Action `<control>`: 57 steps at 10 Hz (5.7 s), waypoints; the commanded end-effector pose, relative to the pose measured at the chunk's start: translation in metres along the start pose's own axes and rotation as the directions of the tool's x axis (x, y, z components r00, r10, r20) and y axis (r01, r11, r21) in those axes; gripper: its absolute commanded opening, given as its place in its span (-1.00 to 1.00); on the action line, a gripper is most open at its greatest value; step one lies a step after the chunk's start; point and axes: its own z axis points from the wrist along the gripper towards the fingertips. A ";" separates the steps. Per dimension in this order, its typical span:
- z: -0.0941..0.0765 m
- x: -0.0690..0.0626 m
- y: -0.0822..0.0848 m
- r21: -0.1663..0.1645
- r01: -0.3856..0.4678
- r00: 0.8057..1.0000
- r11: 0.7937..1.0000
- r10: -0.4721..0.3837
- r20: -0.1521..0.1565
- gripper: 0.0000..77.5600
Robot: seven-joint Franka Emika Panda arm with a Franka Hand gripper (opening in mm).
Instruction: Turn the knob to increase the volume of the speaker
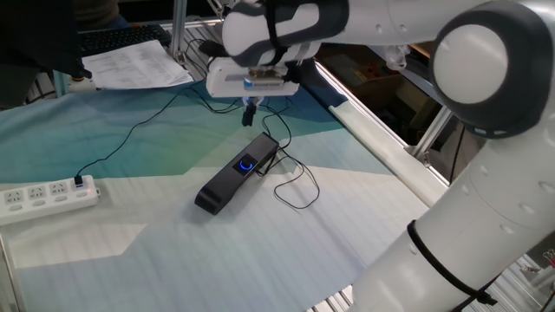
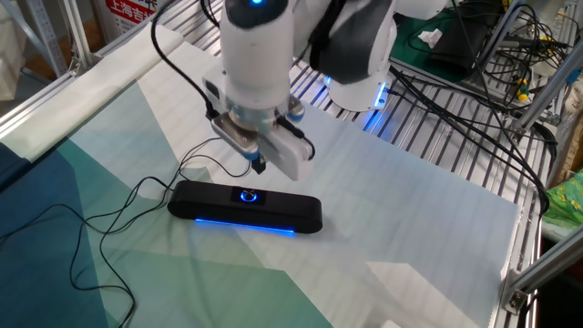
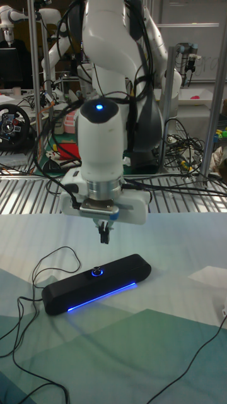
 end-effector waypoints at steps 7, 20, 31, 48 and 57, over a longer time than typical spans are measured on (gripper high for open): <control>0.062 -0.021 0.015 -0.011 -0.022 0.998 1.000 0.023 0.051 -1.00; 0.076 -0.021 0.012 -0.012 -0.124 0.991 0.992 0.124 0.051 -1.00; 0.095 0.008 -0.039 -0.007 -0.024 0.997 1.000 0.024 0.070 -1.00; 0.085 -0.016 -0.024 -0.012 -0.047 0.997 0.999 0.047 0.065 -1.00; 0.097 -0.028 -0.018 -0.009 -0.024 0.997 1.000 0.024 0.073 1.00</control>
